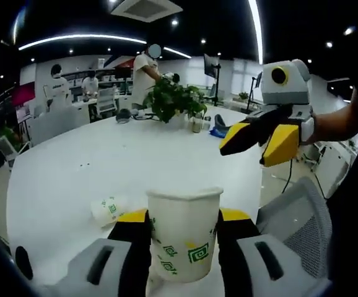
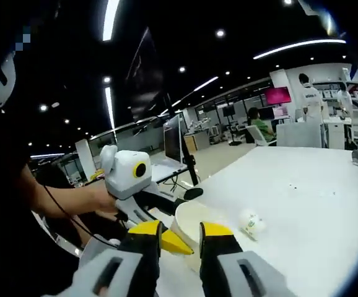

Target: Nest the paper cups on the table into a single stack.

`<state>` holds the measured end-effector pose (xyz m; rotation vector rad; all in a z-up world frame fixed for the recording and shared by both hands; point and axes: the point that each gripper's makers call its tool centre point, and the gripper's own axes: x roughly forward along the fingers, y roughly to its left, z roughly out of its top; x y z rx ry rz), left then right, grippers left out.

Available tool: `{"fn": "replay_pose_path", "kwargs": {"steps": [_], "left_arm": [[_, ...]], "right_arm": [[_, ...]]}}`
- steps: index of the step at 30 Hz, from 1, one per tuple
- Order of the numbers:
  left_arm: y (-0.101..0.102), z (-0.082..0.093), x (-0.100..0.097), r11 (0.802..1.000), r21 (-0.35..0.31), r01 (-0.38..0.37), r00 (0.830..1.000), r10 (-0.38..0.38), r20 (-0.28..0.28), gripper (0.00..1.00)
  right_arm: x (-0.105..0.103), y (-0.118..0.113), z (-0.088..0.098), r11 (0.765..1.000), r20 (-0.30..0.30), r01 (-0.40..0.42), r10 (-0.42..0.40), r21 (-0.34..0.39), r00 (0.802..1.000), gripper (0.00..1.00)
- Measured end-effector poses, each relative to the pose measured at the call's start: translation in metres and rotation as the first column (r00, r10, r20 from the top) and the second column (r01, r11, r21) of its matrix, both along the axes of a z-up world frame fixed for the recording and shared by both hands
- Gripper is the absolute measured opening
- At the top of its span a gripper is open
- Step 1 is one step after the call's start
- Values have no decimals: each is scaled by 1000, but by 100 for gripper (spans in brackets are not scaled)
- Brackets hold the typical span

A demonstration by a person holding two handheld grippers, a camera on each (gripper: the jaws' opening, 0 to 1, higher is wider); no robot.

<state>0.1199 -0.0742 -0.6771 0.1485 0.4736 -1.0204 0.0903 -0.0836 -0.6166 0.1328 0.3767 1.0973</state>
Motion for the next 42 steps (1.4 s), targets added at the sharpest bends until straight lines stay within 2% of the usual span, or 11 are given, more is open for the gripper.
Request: {"fn": "replay_pose_path", "kwargs": {"steps": [7, 13, 15, 20, 22, 32, 37, 42], "left_arm": [[0, -5, -4, 1000, 21, 1, 1000, -1, 16, 40], [-2, -4, -6, 1000, 22, 4, 1000, -4, 9, 41], [-6, -2, -9, 999, 25, 20, 1000, -21, 19, 41], [-9, -1, -10, 999, 35, 38, 999, -39, 30, 41], [-10, -1, -10, 998, 36, 42, 999, -43, 33, 41], [-9, 0, -6, 999, 33, 34, 999, -35, 23, 40], [0, -5, -5, 998, 57, 24, 1000, -24, 13, 45], [9, -7, -7, 998, 63, 14, 1000, -15, 16, 50]], "right_arm": [[1, 17, 2, 999, -6, -43, 43, 9, 999, 15], [3, 23, -10, 998, -38, -54, 53, -22, 998, 12], [3, 26, -14, 997, -65, -67, 65, -28, 996, 11], [4, 28, -19, 995, -76, -85, 81, -55, 994, 6], [4, 28, -19, 994, -75, -93, 88, -58, 993, 0], [5, 27, -20, 989, -44, -104, 100, -105, 994, 0], [8, 28, -20, 986, -8, -100, 99, -130, 995, 0], [10, 31, -18, 986, 1, -102, 103, -133, 995, 0]]}}
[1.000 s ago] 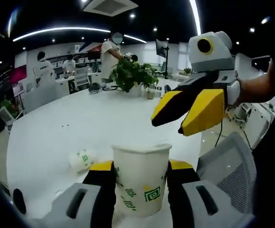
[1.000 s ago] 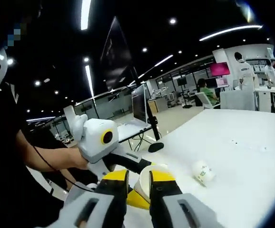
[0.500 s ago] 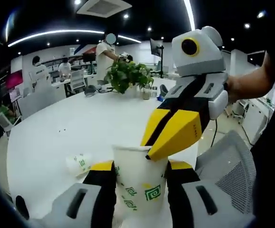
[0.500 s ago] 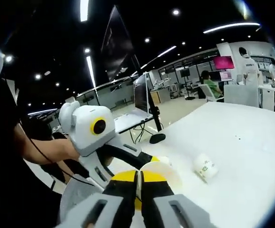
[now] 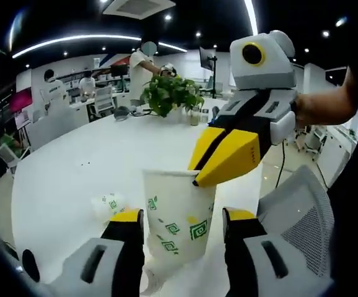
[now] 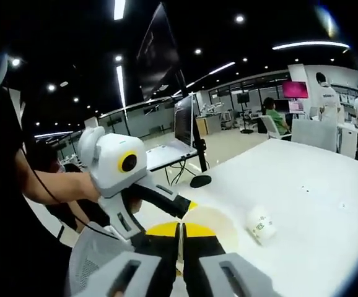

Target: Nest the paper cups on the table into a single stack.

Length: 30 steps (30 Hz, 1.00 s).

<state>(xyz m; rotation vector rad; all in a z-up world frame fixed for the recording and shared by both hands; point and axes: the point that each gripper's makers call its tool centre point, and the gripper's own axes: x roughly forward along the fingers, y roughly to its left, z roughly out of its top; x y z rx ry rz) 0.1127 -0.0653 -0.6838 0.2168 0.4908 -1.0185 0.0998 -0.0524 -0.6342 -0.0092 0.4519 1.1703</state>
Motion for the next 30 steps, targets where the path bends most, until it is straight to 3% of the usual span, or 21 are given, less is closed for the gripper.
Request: {"fn": "replay_pose_path", "kwargs": {"steps": [6, 16, 19, 22, 26, 27, 30], "left_arm": [[10, 0, -2, 1000, -10, -11, 1000, 11, 4, 54], [33, 1, -6, 998, -37, -47, 999, 47, 5, 63], [38, 2, -7, 997, -49, -52, 999, 52, 13, 65], [44, 2, -7, 997, -58, -58, 998, 59, 23, 67], [55, 1, -4, 995, -58, -79, 996, 81, 22, 68], [59, 0, -3, 994, -58, -90, 996, 92, 21, 68], [67, 0, 0, 992, -51, -111, 994, 112, 18, 66]], "right_arm": [[2, 3, -5, 999, 20, -6, 7, -32, 1000, 0], [2, 10, -34, 983, 70, -50, 64, -179, 996, 0], [3, 11, -46, 968, 101, -64, 90, -242, 991, 0], [3, 15, -58, 938, 162, -89, 150, -334, 975, 0], [1, 21, -69, 925, 153, -110, 176, -365, 972, 0], [2, 20, -78, 901, 165, -120, 205, -417, 965, 0], [-2, 25, -87, 892, 156, -138, 224, -430, 962, 0]]}}
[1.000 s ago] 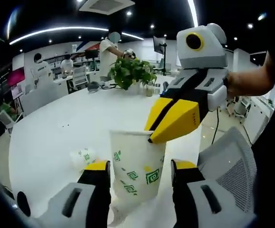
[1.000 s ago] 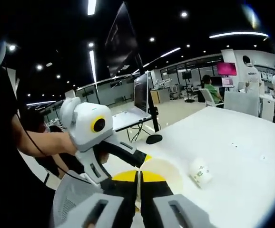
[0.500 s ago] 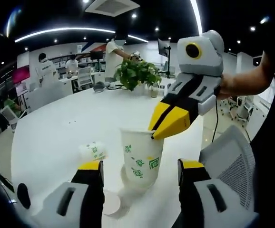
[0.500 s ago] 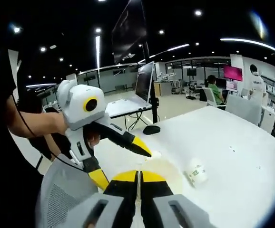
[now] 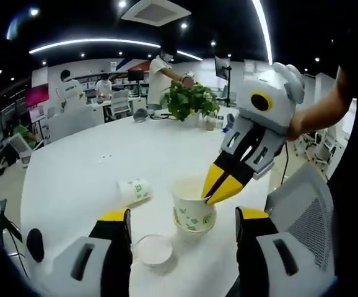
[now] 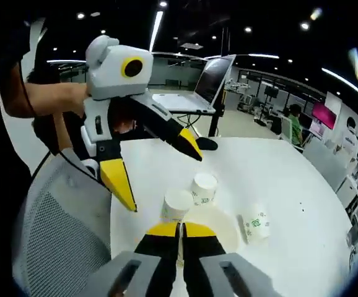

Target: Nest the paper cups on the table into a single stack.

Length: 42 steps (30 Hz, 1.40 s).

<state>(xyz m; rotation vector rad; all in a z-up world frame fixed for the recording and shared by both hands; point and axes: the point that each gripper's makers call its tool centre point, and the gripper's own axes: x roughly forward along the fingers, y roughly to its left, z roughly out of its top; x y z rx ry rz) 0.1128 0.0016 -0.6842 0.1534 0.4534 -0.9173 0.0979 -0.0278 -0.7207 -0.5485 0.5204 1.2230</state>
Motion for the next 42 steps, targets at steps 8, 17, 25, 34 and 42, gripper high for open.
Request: {"fn": "replay_pose_path", "kwargs": {"steps": [8, 17, 25, 34, 42], "left_arm": [[13, -1, 5, 1000, 8, -23, 1000, 23, -2, 67], [18, -3, 11, 999, 8, -50, 999, 50, -5, 66], [20, -3, 14, 998, 21, -52, 999, 52, -2, 66], [31, 6, 32, 998, 33, -61, 998, 60, 26, 67], [34, 16, 61, 996, 6, -89, 995, 89, 37, 67]], "right_arm": [[-2, 8, -22, 999, -130, 39, -34, 38, 991, 0], [-12, 14, -47, 999, -202, 37, -32, 21, 979, 0], [-15, 16, -55, 1000, -192, 12, -11, 7, 981, 3], [-12, 14, -31, 997, -110, 9, -1, 72, 994, 21], [-5, -10, -11, 978, -93, 124, -109, 169, 990, 44]]}}
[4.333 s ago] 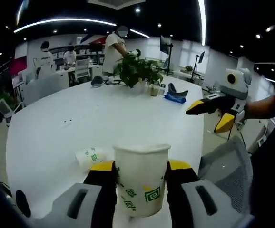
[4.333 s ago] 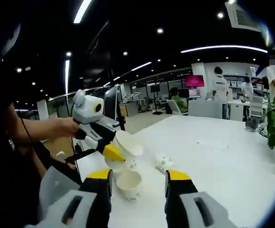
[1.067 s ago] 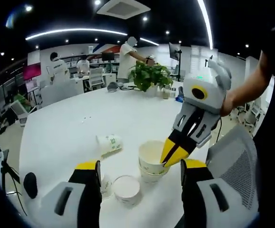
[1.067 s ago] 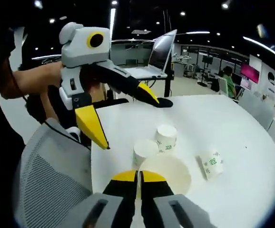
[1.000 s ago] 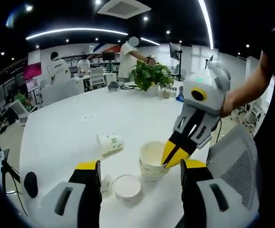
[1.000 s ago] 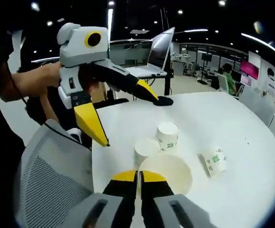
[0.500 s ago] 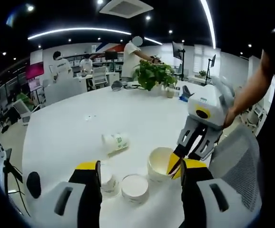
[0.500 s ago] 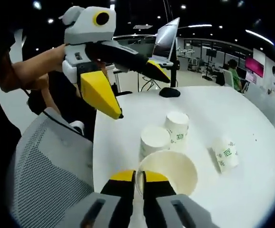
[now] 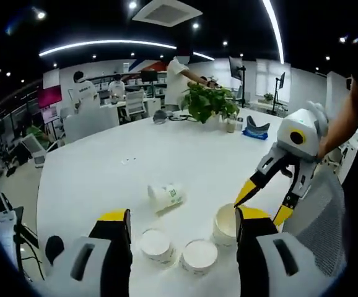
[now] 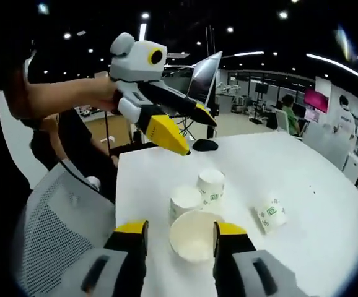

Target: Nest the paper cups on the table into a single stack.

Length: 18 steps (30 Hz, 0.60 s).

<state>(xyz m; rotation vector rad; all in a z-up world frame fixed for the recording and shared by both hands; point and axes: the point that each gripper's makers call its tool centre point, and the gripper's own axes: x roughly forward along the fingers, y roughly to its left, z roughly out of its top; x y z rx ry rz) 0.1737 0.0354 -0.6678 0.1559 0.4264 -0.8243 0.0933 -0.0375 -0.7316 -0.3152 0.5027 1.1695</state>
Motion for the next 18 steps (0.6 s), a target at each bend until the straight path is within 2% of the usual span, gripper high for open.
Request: {"fn": "replay_pose_path", "kwargs": {"steps": [5, 10, 13, 18], "left_arm": [[-1, 7, 19, 999, -35, -29, 999, 30, 13, 67], [-3, 12, 43, 995, -70, -66, 997, 68, 24, 65], [-5, 8, 58, 995, -75, -65, 998, 66, 19, 61], [-10, -1, 84, 995, -83, -62, 998, 63, 11, 60]], "right_arm": [[1, -23, 7, 997, 12, 70, -71, 35, 997, 55], [0, -45, 14, 991, 37, 121, -123, 56, 992, 60], [-2, -61, 17, 985, 46, 155, -158, 70, 986, 64], [-4, -79, 19, 973, 40, 205, -210, 103, 977, 75]]}}
